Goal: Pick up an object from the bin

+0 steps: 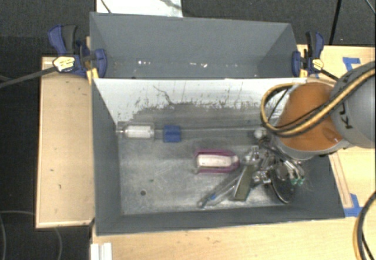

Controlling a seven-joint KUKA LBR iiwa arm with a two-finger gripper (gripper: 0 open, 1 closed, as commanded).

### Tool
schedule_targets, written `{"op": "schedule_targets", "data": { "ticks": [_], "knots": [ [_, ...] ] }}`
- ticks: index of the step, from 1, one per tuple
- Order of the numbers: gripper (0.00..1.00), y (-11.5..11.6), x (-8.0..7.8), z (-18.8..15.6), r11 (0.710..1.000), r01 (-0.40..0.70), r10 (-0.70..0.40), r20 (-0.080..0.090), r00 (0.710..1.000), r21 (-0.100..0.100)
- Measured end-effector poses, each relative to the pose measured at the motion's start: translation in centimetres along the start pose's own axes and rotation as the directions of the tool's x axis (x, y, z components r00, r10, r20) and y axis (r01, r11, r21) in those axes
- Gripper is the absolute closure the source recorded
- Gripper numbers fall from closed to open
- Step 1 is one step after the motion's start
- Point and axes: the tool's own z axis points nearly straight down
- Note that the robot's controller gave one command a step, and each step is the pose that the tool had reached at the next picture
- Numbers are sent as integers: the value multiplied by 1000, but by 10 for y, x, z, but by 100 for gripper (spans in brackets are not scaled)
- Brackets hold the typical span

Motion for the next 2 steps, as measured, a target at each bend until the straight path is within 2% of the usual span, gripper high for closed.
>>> {"op": "schedule_targets", "data": {
  "ticks": [1, 2],
  "knots": [
    [100, 2, 3, -43, 1000, -1, 1, 2, 1000, 0],
    [100, 3, 4, -41, 1000, 2, -2, -3, 1000, -1]
  ]
}}
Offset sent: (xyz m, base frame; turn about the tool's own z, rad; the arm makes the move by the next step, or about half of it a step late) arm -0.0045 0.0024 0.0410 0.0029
